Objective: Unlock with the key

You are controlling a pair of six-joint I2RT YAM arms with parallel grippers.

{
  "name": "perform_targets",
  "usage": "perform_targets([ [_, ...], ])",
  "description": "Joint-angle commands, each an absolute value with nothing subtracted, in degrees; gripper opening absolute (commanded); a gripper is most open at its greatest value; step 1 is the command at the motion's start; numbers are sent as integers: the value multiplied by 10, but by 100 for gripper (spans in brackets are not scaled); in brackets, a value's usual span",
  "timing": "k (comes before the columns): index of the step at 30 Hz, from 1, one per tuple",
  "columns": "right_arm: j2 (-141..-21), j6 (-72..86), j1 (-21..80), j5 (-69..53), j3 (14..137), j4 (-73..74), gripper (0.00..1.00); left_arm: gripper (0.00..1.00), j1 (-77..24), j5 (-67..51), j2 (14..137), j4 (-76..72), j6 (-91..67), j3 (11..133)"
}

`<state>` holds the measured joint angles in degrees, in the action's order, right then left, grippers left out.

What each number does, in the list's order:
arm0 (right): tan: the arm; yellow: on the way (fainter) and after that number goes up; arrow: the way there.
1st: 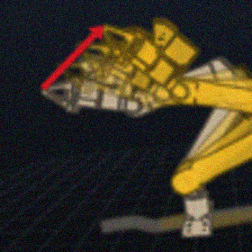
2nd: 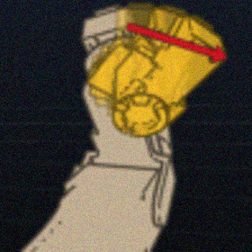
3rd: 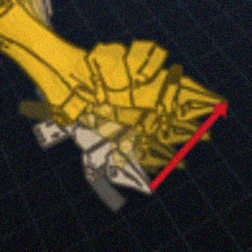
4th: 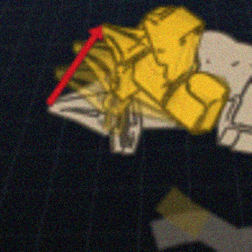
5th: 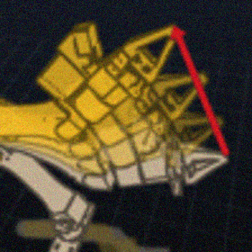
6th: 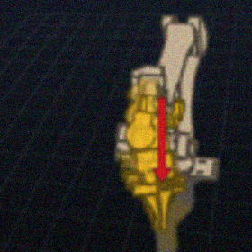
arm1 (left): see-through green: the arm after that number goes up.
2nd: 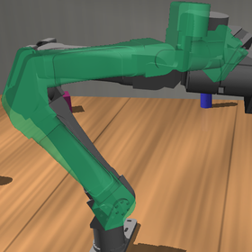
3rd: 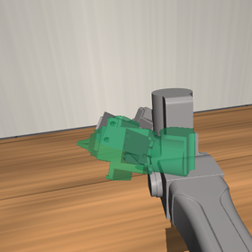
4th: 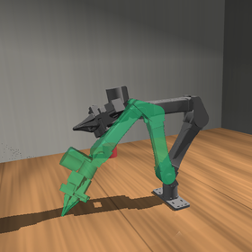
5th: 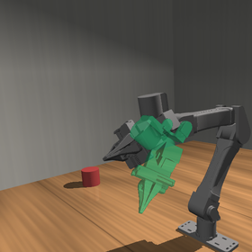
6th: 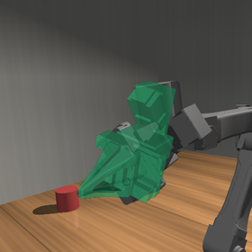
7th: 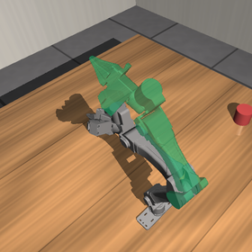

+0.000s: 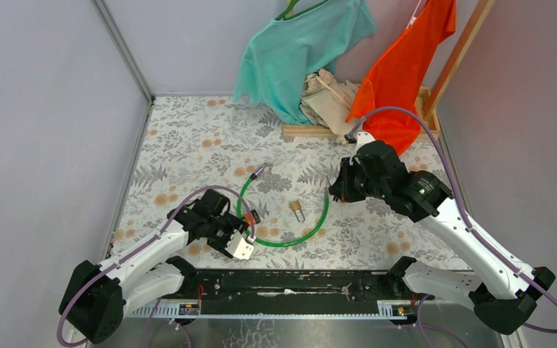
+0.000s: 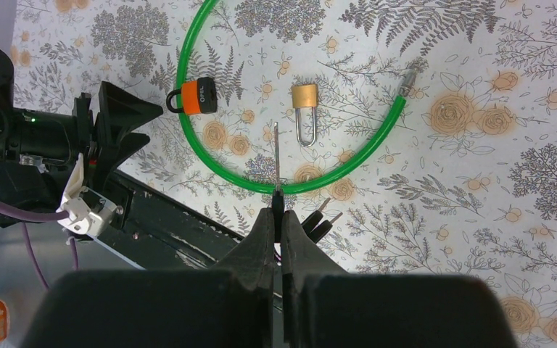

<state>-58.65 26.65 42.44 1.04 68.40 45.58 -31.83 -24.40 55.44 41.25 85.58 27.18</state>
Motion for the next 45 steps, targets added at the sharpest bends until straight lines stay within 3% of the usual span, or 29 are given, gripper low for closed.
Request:
perform_targets([
  [1,-576,259,427,23,686,440,0,65,-322,-243,560,359,887,268],
  [10,-573,259,427,21,681,437,0,63,-325,-234,564,338,896,260],
  [21,-572,259,427,21,685,439,0,50,-336,-205,596,297,903,248],
  [30,-570,261,428,18,683,438,0,48,-343,-196,598,272,906,238],
  [36,-565,261,427,20,682,439,0,39,-354,-182,602,247,907,225],
  [45,-563,261,427,22,680,440,0,12,-358,-159,586,242,903,219],
])
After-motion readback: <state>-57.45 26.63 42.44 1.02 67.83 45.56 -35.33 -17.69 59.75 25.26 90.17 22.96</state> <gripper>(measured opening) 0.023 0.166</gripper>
